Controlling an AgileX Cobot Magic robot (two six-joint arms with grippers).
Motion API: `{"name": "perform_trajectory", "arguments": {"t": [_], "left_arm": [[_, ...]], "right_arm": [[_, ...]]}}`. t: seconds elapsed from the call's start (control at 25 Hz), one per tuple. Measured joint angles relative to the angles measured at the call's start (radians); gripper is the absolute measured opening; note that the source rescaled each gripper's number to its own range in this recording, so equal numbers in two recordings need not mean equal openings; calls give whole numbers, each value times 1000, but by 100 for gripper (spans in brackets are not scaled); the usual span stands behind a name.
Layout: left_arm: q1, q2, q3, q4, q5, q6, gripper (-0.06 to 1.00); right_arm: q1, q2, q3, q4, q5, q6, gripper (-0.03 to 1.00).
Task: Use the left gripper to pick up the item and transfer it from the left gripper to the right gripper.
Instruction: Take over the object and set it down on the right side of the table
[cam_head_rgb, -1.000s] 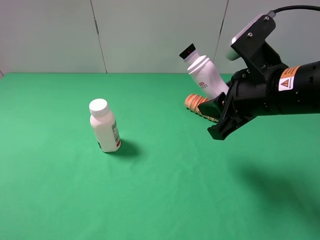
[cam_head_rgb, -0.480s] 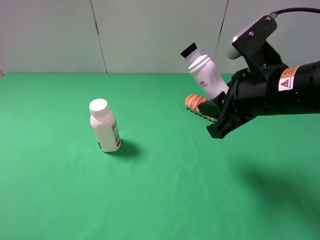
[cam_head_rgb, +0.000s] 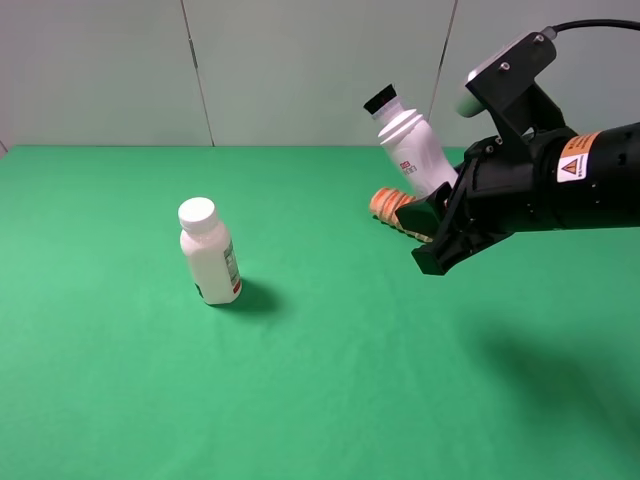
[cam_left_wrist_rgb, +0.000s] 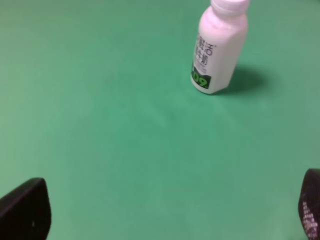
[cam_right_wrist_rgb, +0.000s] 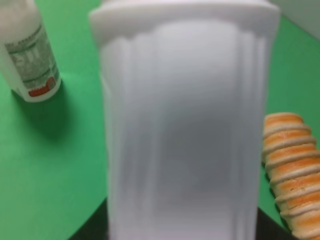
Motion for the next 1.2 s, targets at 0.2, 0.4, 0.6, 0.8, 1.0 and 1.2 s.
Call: {"name": "perform_trajectory", "arguments": {"t": [0.2, 0.4, 0.6, 0.8, 1.0, 1.2], "left_arm": [[117, 0, 0, 2, -3, 0, 100], [285, 0, 0, 4, -3, 0, 100], [377, 0, 0, 4, -3, 0, 100], [383, 0, 0, 4, -3, 0, 100], [383, 0, 0, 4, -3, 8, 100], [383, 0, 5, 7, -4, 58, 100]], "right_arm": [[0, 0, 0, 0, 48, 24, 0], [0, 0, 0, 0, 56, 37, 0], [0, 0, 0, 0, 57, 59, 0], [0, 0, 0, -3, 57, 67, 0], [0, 0, 0, -4, 57, 83, 0], [-10, 0, 0, -7, 92, 131, 0]]}}
